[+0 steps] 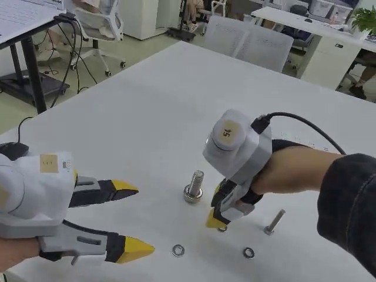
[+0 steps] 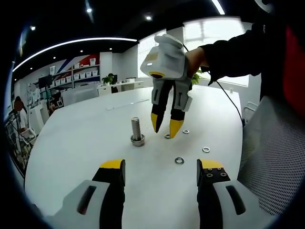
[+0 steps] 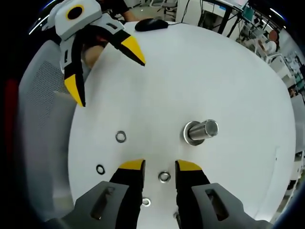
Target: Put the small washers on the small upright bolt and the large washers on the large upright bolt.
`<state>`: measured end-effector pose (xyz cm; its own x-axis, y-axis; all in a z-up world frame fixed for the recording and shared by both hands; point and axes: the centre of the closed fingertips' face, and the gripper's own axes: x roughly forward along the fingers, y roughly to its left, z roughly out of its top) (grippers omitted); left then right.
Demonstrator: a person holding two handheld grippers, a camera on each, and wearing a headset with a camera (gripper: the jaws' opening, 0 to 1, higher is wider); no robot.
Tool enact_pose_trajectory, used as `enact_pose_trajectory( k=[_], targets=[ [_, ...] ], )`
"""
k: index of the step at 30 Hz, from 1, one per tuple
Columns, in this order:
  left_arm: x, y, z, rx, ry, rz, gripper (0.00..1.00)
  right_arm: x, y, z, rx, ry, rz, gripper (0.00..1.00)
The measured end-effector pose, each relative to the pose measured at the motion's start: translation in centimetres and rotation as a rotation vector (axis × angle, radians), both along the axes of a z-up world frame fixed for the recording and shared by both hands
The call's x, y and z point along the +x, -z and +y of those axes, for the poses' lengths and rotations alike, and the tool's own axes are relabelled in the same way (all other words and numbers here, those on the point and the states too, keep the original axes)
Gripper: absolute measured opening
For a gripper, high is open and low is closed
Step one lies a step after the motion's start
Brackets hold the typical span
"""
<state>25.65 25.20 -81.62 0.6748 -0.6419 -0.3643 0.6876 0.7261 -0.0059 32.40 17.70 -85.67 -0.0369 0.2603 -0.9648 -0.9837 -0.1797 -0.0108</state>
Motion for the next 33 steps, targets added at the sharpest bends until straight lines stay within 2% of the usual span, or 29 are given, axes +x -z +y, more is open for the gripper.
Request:
enact_pose_trajectory(
  k=[8, 20, 30, 33],
  targets=[
    [-0.4, -0.4, 0.0, 0.004, 0.003, -0.007, 0.59, -2.4, 0.4, 0.3, 0.007, -0.020, 0.029, 0.26],
    [-0.7, -0.8, 0.3, 0.005, -0.008, -0.013, 0.59, -5.5, 1.3, 1.8, -0.008, -0.101, 0.050, 0.26],
    [-1.1, -0.7, 0.5, 0.002, -0.020, -0.008, 0.58, -6.6, 1.9, 2.3, -0.022, -0.145, 0.055, 0.24],
    [-1.1, -0.7, 0.5, 0.001, -0.022, -0.007, 0.58, -6.7, 2.0, 2.3, -0.029, -0.163, 0.039, 0.23]
  ],
)
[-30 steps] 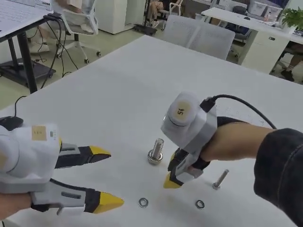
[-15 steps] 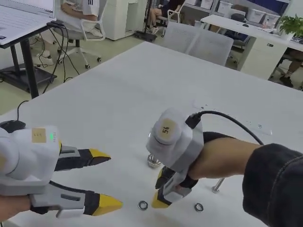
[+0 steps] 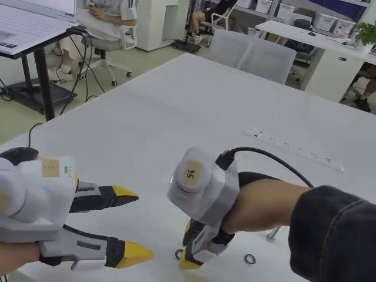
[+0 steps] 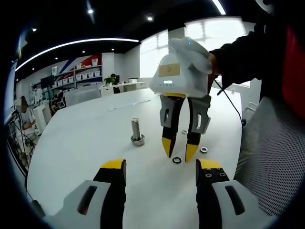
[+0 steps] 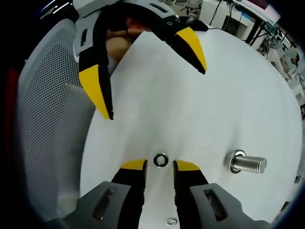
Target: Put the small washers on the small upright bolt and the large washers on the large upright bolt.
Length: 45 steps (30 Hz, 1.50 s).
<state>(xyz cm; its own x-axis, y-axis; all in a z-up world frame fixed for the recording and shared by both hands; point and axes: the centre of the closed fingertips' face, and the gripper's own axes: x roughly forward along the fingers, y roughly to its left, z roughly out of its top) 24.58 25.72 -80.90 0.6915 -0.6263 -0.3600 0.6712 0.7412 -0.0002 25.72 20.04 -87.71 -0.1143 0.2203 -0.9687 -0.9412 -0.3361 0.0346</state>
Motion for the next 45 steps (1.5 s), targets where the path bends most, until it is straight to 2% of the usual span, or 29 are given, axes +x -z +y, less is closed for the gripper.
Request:
enact_pose_trajectory(
  k=[3, 6, 17, 36, 45],
  targets=[
    [0.03, -0.03, 0.01, -0.001, 0.000, -0.001, 0.58, -0.10, 0.01, 0.04, -0.002, -0.017, -0.016, 0.23],
    [0.02, 0.00, 0.01, -0.001, -0.001, 0.000, 0.58, 0.03, 0.08, 0.04, -0.006, -0.046, -0.056, 0.22],
    [0.03, -0.08, -0.04, -0.009, 0.006, -0.005, 0.57, 0.09, 0.02, 0.15, 0.003, -0.053, -0.061, 0.15],
    [0.08, -0.03, -0.18, -0.008, 0.022, 0.001, 0.56, 0.09, -0.06, 0.12, -0.007, -0.036, -0.048, 0.14],
    [-0.06, -0.12, -0.33, -0.007, 0.028, 0.002, 0.55, 0.40, -0.07, -0.69, -0.030, -0.031, -0.055, 0.14]
  ],
)
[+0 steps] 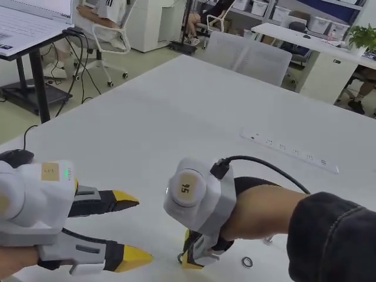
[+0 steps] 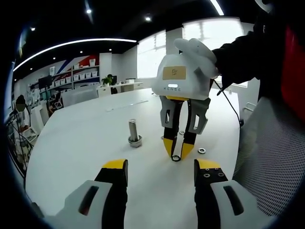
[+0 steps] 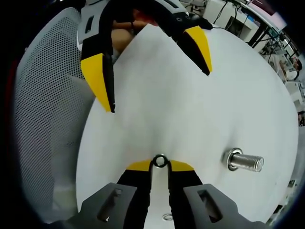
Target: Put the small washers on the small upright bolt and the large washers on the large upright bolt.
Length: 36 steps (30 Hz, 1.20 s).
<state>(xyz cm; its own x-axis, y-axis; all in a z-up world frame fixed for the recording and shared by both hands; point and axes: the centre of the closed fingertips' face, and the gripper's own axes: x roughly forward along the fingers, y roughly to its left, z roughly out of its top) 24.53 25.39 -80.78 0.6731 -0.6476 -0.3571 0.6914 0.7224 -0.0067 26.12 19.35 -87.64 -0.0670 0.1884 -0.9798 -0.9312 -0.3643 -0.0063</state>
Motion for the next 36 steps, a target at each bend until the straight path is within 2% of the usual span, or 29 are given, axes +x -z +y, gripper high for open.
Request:
enact_pose_trajectory(
  k=[9, 22, 27, 36],
  targets=[
    [0.0, 0.0, -0.1, 0.004, 0.004, -0.002, 0.55, -0.1, 0.1, -0.1, -0.010, -0.016, -0.019, 0.13],
    [-0.1, -0.1, -0.1, 0.007, 0.008, -0.002, 0.55, -0.1, 0.0, -0.2, 0.002, 0.003, 0.005, 0.13],
    [0.0, -0.4, -0.1, 0.008, 0.014, -0.001, 0.54, 0.1, -0.7, -0.1, 0.016, 0.014, 0.011, 0.13],
    [0.1, -0.7, -0.3, 0.012, 0.036, 0.000, 0.54, 1.5, -2.1, -1.1, 0.035, 0.055, -0.006, 0.13]
  ],
)
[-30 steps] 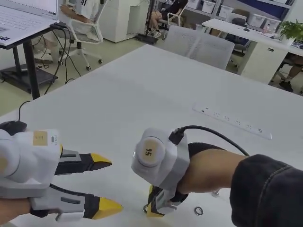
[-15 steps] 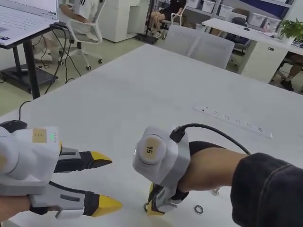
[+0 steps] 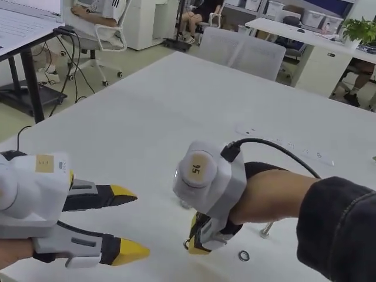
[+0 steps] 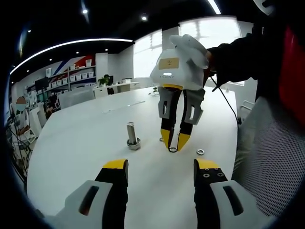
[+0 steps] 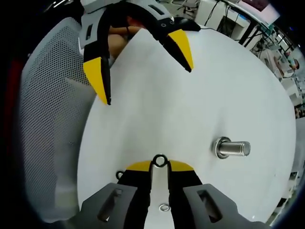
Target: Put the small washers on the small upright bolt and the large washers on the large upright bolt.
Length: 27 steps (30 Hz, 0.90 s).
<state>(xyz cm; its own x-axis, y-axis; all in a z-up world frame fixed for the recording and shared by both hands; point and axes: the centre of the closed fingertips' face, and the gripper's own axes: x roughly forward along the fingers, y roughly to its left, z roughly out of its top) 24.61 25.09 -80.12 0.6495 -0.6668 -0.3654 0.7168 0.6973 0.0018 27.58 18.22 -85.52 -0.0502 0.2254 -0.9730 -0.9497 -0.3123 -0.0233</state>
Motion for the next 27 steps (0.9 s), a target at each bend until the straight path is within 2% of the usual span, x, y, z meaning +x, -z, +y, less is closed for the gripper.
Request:
enact_pose_trajectory(
  k=[12, 27],
  targets=[
    [0.6, -0.8, -0.4, 0.005, 0.038, -0.007, 0.54, 1.5, -2.4, -1.8, 0.023, 0.066, -0.011, 0.13],
    [1.1, -1.2, -1.7, 0.005, 0.095, -0.004, 0.54, 3.1, -4.2, -4.2, 0.029, 0.124, -0.042, 0.13]
  ],
)
